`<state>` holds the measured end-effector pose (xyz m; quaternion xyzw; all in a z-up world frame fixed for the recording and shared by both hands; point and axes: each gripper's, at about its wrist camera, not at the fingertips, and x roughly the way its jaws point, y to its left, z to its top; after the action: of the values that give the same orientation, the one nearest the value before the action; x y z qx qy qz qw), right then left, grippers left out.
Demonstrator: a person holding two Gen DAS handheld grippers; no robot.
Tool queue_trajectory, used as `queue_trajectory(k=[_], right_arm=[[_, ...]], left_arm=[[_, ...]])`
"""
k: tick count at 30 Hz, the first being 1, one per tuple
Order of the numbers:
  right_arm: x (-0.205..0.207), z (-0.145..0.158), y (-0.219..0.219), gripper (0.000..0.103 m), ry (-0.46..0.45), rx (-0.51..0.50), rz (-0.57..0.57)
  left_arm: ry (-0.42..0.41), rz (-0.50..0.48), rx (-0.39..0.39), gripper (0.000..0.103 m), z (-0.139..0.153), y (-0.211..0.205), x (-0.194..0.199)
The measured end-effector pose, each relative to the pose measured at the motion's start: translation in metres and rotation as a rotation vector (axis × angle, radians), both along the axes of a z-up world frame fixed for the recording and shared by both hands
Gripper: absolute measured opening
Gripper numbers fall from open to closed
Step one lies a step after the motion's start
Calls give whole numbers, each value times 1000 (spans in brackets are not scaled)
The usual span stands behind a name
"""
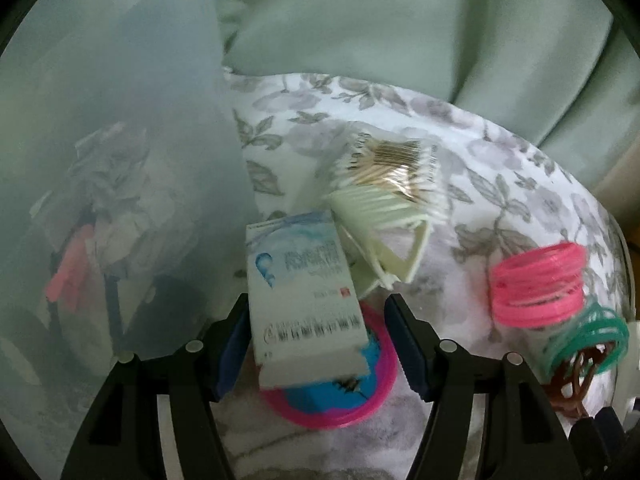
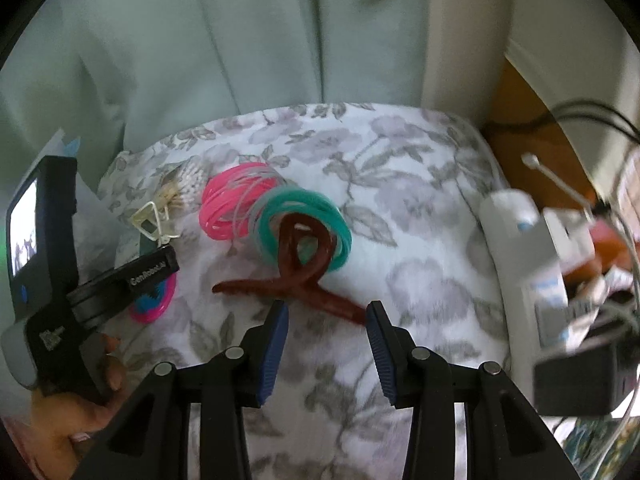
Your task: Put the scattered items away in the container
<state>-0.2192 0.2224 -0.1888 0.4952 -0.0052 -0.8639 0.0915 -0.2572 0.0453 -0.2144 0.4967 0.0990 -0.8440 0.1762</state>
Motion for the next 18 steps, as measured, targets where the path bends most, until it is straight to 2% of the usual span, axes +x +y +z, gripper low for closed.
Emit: queue_trajectory(k=[9, 14, 17, 18], right_arm=[[-19, -19, -12, 48, -21, 61, 76], [-18, -28, -17, 48, -39, 59, 87], [-11, -28, -18, 38, -35, 52, 92], [-8, -27, -17, 29, -34, 42, 87]], left_arm=[[-7, -32, 6, 67, -3, -1, -3], [-6, -48, 17, 65, -4, -2, -3], [0, -54, 17, 65, -4, -2, -3], [6, -55, 15, 65, -3, -1, -2]])
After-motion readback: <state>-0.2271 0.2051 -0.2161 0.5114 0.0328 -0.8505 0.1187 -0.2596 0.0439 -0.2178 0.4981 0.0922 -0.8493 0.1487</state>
